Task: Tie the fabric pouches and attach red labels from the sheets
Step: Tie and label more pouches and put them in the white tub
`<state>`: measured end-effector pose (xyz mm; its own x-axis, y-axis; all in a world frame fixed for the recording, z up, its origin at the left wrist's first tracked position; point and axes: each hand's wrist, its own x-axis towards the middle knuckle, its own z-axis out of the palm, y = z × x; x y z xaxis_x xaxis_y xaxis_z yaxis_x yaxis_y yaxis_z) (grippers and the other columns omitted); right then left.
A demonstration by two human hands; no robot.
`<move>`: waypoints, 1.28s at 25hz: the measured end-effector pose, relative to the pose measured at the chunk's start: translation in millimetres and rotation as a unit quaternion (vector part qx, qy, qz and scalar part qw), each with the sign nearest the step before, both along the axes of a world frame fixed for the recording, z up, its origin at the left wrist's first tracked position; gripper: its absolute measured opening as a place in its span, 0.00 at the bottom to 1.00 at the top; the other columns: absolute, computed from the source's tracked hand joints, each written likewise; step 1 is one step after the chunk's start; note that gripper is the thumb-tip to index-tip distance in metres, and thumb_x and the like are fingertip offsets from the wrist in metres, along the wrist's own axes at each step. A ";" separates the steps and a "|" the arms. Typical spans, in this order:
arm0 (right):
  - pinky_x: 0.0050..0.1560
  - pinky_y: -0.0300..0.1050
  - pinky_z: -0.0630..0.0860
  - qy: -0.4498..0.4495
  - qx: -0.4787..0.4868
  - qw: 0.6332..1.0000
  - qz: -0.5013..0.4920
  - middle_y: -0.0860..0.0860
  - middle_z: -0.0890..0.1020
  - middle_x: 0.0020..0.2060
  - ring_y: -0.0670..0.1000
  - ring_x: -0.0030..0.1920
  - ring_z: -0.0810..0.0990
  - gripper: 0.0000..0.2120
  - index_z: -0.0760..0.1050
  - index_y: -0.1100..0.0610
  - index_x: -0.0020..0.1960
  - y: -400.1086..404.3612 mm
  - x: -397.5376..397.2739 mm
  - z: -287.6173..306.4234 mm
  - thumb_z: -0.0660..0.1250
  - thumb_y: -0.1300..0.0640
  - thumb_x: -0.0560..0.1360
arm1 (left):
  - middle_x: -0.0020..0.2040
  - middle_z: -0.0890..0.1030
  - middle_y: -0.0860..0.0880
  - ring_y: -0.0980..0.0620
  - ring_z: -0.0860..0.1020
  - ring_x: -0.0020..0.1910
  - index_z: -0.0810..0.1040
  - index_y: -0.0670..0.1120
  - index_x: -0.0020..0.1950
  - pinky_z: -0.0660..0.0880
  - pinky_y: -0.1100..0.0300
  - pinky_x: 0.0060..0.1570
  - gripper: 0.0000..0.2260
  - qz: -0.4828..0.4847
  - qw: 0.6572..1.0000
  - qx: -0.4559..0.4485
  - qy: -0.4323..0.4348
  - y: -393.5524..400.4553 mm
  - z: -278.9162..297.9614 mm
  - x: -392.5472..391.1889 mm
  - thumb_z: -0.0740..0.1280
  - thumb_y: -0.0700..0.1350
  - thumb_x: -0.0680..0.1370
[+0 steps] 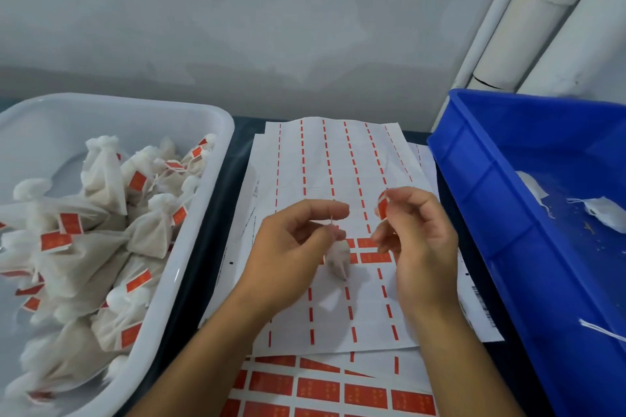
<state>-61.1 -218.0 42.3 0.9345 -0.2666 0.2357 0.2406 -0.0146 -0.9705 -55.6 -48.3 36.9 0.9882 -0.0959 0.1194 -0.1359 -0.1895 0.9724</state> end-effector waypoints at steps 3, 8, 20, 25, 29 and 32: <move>0.39 0.39 0.81 0.003 -0.069 0.994 0.083 0.47 0.84 0.42 0.48 0.38 0.83 0.08 0.80 0.47 0.52 6.1 -3.8 -0.2 0.64 0.55 0.81 | 0.57 0.84 0.63 0.58 0.84 0.54 0.84 0.59 0.60 0.78 0.62 0.55 0.15 -0.020 0.999 -0.021 0.016 12.0 -1.9 -9.2 0.68 0.40 0.81; 0.43 0.40 0.83 -0.012 -0.179 0.975 0.128 0.43 0.83 0.43 0.50 0.47 0.85 0.09 0.75 0.43 0.58 13.7 -8.5 -2.9 0.70 0.54 0.80 | 0.57 0.85 0.56 0.50 0.85 0.51 0.81 0.55 0.67 0.83 0.56 0.54 0.17 -0.058 0.997 -0.039 0.018 20.4 -3.0 -13.1 0.70 0.40 0.80; 0.37 0.41 0.83 -0.023 -0.253 0.965 0.065 0.43 0.82 0.38 0.45 0.39 0.85 0.11 0.71 0.48 0.46 17.7 -12.3 -0.7 0.74 0.51 0.77 | 0.60 0.85 0.55 0.52 0.84 0.57 0.82 0.52 0.66 0.80 0.57 0.60 0.15 -0.091 0.992 -0.081 0.024 19.3 -5.0 -13.3 0.66 0.39 0.83; 0.36 0.37 0.82 -0.029 -0.272 0.961 0.050 0.41 0.84 0.40 0.43 0.40 0.85 0.11 0.72 0.47 0.52 19.7 -11.6 0.1 0.71 0.44 0.76 | 0.56 0.87 0.52 0.50 0.85 0.56 0.74 0.58 0.71 0.79 0.64 0.56 0.19 -0.083 0.989 -0.120 0.024 14.9 -3.2 -13.9 0.64 0.38 0.84; 0.42 0.32 0.80 -0.015 -0.282 0.956 0.082 0.37 0.82 0.50 0.41 0.47 0.83 0.17 0.74 0.41 0.63 17.1 -10.3 2.5 0.65 0.38 0.76 | 0.46 0.87 0.48 0.48 0.86 0.53 0.67 0.64 0.74 0.74 0.74 0.55 0.23 -0.084 0.990 -0.107 0.032 16.2 -4.5 -13.8 0.65 0.42 0.84; 0.48 0.32 0.80 -0.037 -0.289 0.951 0.104 0.39 0.80 0.53 0.43 0.52 0.82 0.11 0.79 0.44 0.59 14.5 -8.6 1.1 0.67 0.44 0.78 | 0.44 0.86 0.46 0.48 0.86 0.52 0.66 0.63 0.74 0.74 0.75 0.53 0.24 -0.093 0.989 -0.114 0.031 16.5 -5.0 -15.0 0.65 0.41 0.84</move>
<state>-69.8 -203.5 43.4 0.9279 0.1161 0.3543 0.3643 -0.4853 -0.7948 -70.7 -31.8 31.9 0.9622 -0.2543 0.0979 -0.0858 0.0581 0.9946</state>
